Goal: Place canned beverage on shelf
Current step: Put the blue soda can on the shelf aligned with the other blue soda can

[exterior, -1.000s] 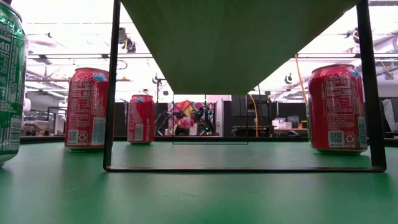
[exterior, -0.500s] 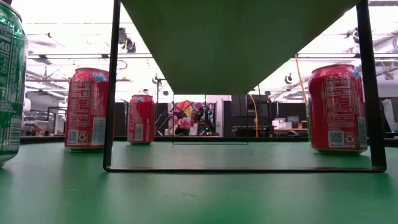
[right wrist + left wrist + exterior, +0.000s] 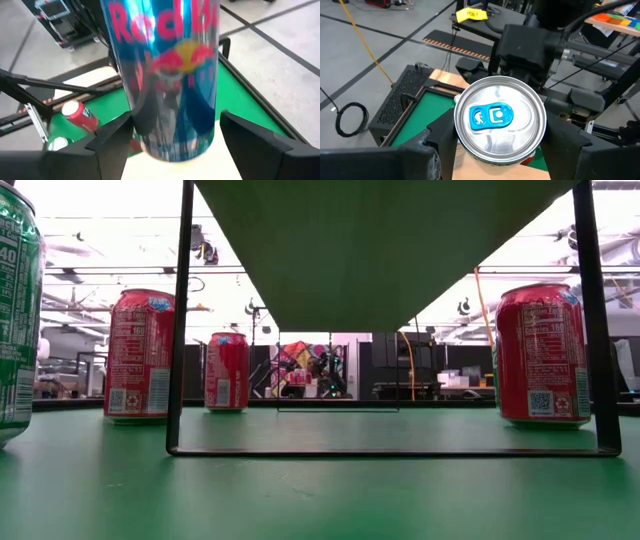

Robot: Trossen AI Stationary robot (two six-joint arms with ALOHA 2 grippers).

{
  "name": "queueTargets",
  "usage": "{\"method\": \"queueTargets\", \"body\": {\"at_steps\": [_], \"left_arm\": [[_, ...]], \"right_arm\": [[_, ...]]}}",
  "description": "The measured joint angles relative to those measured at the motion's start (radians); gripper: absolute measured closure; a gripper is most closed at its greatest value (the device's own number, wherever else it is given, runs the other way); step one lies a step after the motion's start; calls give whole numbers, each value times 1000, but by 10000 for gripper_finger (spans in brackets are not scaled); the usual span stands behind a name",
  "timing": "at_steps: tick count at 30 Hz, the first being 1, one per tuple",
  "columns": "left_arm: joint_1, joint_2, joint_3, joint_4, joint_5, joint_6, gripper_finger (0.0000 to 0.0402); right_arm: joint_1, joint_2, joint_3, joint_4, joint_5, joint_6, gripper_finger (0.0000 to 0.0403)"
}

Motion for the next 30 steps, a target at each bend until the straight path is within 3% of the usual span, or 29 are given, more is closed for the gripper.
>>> {"method": "queueTargets", "body": {"at_steps": [6, 16, 30], "left_arm": [[3, -10, 0, -34, 0, 12, 188], [37, -10, -38, -44, -72, 15, 189], [36, -9, -259, 113, -110, -72, 189]], "right_arm": [[1, -19, 0, -39, 1, 0, 114], [-13, -173, -2, -188, 19, -54, 115], [-61, -388, -2, -362, 62, -98, 115]]}}
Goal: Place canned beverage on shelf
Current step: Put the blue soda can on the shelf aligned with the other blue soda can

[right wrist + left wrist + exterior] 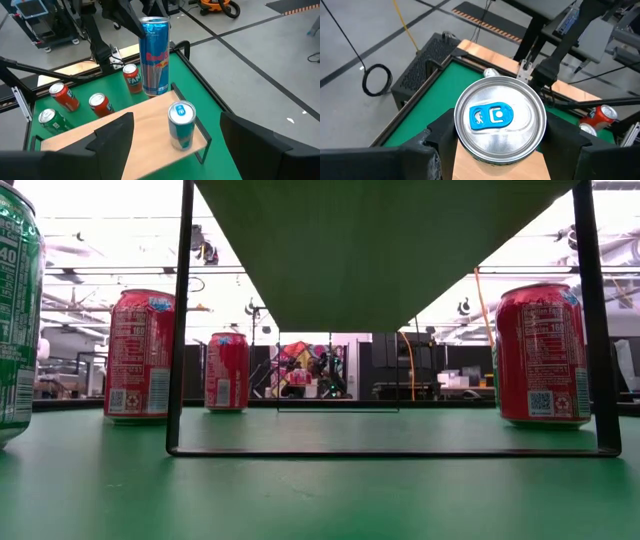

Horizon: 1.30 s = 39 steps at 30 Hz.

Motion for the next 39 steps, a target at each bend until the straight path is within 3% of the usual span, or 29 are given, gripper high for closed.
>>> {"method": "queueTargets", "body": {"at_steps": [15, 26, 39], "left_arm": [[-8, 7, -61, 50, -72, -26, 189], [-26, 8, -61, 8, -156, -26, 189], [-33, 37, -59, -23, -188, -18, 189]], "right_arm": [[0, -44, -4, -31, -13, -88, 115], [0, -44, -74, -22, -163, -114, 115], [0, -44, -84, -13, -166, -108, 115]]}}
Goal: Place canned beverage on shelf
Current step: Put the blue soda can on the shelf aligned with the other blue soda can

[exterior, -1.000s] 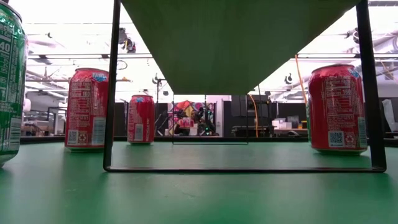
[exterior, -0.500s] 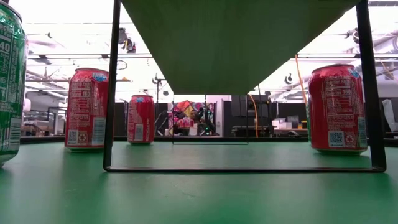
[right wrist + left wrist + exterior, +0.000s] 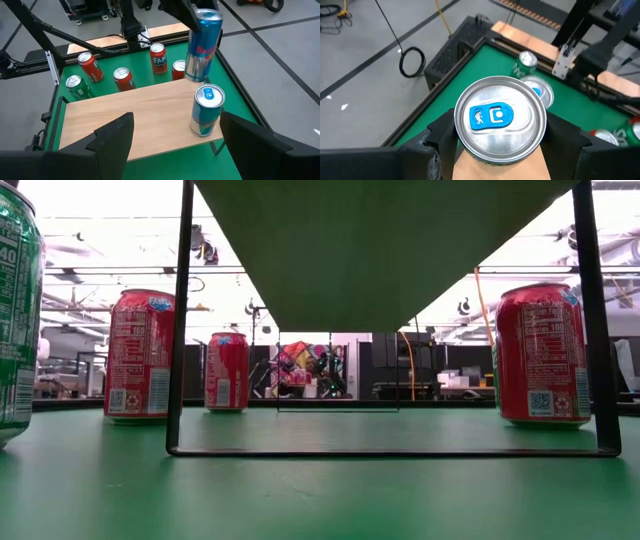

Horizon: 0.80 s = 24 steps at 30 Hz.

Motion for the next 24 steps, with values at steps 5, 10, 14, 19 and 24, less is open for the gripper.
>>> {"method": "queueTargets", "body": {"at_steps": [5, 10, 14, 19, 24], "left_arm": [[-27, 29, -1, 21, 12, 52, 189], [-43, 56, -1, 1, 18, 135, 189], [-45, 82, -1, 6, 19, 183, 189], [-44, 98, -2, 13, 31, 242, 189], [-42, 117, -2, 21, 36, 310, 189]], "right_arm": [[0, 0, 0, 0, 1, 14, 115], [0, 0, 0, 0, 2, 15, 115], [0, -1, 0, 0, 3, 23, 115], [0, -4, 0, -1, 3, 34, 115], [0, -6, 0, -1, 3, 35, 115]]}}
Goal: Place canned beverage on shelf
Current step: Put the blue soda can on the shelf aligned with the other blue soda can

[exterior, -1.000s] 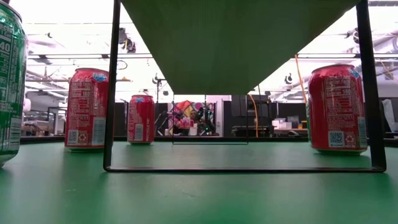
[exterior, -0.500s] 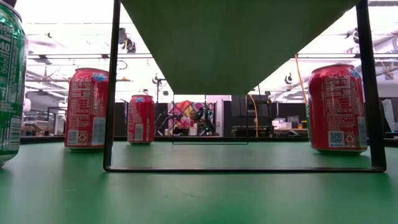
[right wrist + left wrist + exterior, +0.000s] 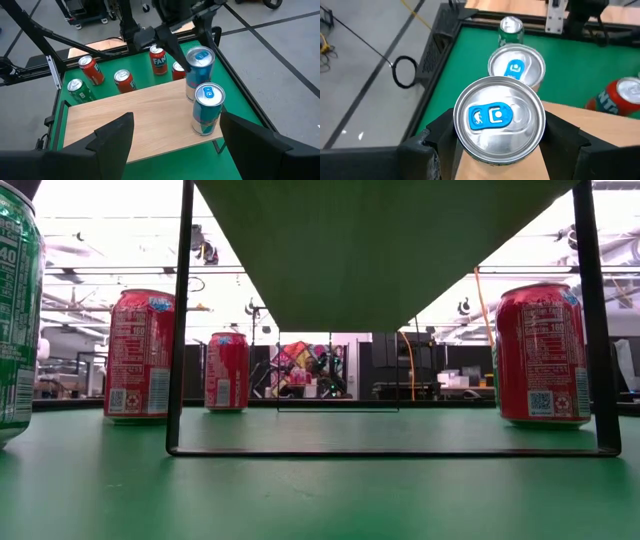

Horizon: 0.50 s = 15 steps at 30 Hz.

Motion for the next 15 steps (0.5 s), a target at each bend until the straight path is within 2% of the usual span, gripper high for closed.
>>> {"method": "queueTargets", "body": {"at_steps": [15], "left_arm": [[-15, 37, 0, -17, 6, -3, 189]], "right_arm": [[0, 0, 0, 0, 10, 14, 115]]}}
